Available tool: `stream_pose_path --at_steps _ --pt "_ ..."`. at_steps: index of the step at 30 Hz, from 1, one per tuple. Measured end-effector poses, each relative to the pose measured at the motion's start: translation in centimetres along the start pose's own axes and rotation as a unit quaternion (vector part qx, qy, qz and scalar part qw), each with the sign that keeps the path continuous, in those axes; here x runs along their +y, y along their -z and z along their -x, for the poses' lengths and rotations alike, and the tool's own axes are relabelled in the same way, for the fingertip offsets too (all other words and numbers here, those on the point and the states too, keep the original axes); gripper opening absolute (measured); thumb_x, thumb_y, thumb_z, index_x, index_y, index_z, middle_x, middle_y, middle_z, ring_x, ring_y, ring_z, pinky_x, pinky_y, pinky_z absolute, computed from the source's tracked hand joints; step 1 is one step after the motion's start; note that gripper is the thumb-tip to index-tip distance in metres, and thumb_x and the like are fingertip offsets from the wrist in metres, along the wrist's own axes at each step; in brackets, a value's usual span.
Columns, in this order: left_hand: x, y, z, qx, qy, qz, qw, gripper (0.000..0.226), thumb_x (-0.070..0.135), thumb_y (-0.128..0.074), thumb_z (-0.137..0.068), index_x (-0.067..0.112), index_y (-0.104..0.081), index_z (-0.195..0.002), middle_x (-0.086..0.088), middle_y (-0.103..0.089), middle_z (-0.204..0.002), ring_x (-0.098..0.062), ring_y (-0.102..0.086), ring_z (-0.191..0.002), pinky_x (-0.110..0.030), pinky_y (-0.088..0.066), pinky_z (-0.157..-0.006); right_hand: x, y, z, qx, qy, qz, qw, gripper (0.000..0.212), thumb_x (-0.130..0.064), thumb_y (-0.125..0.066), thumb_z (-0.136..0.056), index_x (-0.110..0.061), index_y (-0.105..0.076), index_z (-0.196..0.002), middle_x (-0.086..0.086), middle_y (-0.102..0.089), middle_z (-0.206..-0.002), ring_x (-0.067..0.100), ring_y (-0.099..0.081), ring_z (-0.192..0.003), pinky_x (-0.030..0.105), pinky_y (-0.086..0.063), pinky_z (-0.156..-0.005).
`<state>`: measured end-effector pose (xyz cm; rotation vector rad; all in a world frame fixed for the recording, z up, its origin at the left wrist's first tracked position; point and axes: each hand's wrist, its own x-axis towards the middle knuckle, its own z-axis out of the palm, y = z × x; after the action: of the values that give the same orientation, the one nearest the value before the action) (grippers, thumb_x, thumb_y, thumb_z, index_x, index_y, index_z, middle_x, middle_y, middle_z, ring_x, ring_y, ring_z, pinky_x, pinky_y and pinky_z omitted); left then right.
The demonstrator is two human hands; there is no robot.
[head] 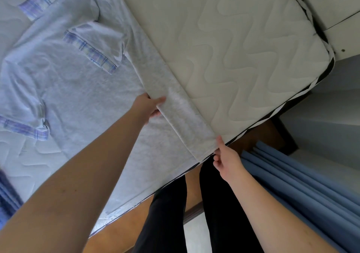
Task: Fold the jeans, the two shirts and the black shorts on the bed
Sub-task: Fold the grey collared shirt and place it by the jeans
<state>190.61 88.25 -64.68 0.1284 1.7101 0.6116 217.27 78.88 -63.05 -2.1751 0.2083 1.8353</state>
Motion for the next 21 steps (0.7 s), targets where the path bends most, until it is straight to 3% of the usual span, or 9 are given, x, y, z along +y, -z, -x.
stream_pose_path --at_steps 3,6,8,11,13,15,17,21 --pt "-1.8 -0.7 0.9 0.048 -0.031 0.038 0.998 0.022 0.012 -0.072 -0.089 0.008 -0.063 -0.108 -0.008 -0.070 -0.108 -0.024 -0.071 -0.092 -0.028 -0.059 -0.063 0.5 0.6 -0.3 0.007 0.009 -0.014 1.000 0.020 -0.032 -0.071 -0.089 -0.014 -0.064 -0.091 -0.003 -0.053 -0.072 0.007 -0.033 -0.047 0.018 -0.030 -0.038" --pt "-2.1 -1.2 1.3 0.070 -0.066 0.054 0.994 0.018 0.014 -0.070 -0.091 0.010 -0.063 -0.107 -0.004 -0.069 -0.105 -0.021 -0.070 -0.093 -0.030 -0.060 -0.066 0.9 1.2 -0.5 0.055 0.073 0.097 0.991 0.024 -0.038 -0.070 -0.089 -0.014 -0.069 -0.085 -0.002 -0.069 -0.081 0.012 -0.045 -0.049 0.025 -0.045 -0.047" --pt "-2.2 -1.5 1.6 0.072 -0.074 0.044 0.994 0.019 0.019 -0.069 -0.092 0.013 -0.062 -0.107 -0.002 -0.069 -0.107 -0.021 -0.069 -0.096 -0.032 -0.060 -0.073 1.1 1.8 -0.4 0.096 0.149 0.237 0.955 0.035 -0.049 -0.066 -0.088 -0.017 -0.068 -0.076 -0.004 -0.072 -0.079 0.017 -0.057 -0.057 0.030 -0.051 -0.057" --pt "-2.4 -1.5 1.9 0.063 -0.070 0.024 0.995 0.027 0.018 -0.072 -0.089 0.014 -0.058 -0.112 -0.003 -0.067 -0.112 -0.022 -0.069 -0.099 -0.035 -0.061 -0.076 0.5 2.1 0.2 0.158 0.273 0.351 0.882 0.035 -0.051 -0.062 -0.090 -0.017 -0.059 -0.082 -0.003 -0.063 -0.082 0.021 -0.061 -0.079 0.027 -0.039 -0.058" --pt "-3.0 -1.5 2.1 0.066 -0.070 -0.003 0.995 0.028 0.013 -0.073 -0.087 0.012 -0.058 -0.111 -0.004 -0.068 -0.109 -0.023 -0.070 -0.094 -0.037 -0.062 -0.075 -0.5 1.4 -0.1 0.130 0.368 0.364 0.846 0.029 -0.043 -0.064 -0.091 -0.015 -0.059 -0.096 -0.002 -0.059 -0.094 0.021 -0.059 -0.088 0.027 -0.040 -0.066" --pt "-3.7 -1.3 2.4 0.094 -0.080 -0.064 0.990 0.023 0.020 -0.075 -0.086 0.012 -0.060 -0.102 -0.006 -0.071 -0.099 -0.022 -0.073 -0.082 -0.038 -0.062 -0.072 -1.8 0.0 -0.9 0.088 0.438 0.404 0.798 0.034 -0.040 -0.066 -0.089 -0.015 -0.060 -0.112 -0.004 -0.057 -0.105 0.018 -0.057 -0.097 0.032 -0.045 -0.084" --pt "-4.2 -1.0 2.5 0.119 -0.092 -0.096 0.984 0.023 0.028 -0.074 -0.088 0.012 -0.060 -0.096 -0.008 -0.073 -0.089 -0.020 -0.074 -0.072 -0.037 -0.062 -0.069 -3.0 -1.8 -1.5 0.060 0.468 0.450 0.758 0.039 -0.040 -0.068 -0.088 -0.017 -0.059 -0.118 -0.003 -0.057 -0.108 0.018 -0.054 -0.102 0.036 -0.044 -0.093" --pt "-3.6 0.1 1.9 0.128 -0.102 -0.070 0.984 0.018 0.026 -0.068 -0.091 0.010 -0.062 -0.098 -0.009 -0.074 -0.085 -0.022 -0.074 -0.074 -0.040 -0.062 -0.075 -5.2 -4.9 -1.9 0.071 0.490 0.508 0.705 0.026 -0.039 -0.066 -0.088 -0.024 -0.059 -0.107 -0.003 -0.055 -0.101 0.020 -0.051 -0.098 0.037 -0.040 -0.091"
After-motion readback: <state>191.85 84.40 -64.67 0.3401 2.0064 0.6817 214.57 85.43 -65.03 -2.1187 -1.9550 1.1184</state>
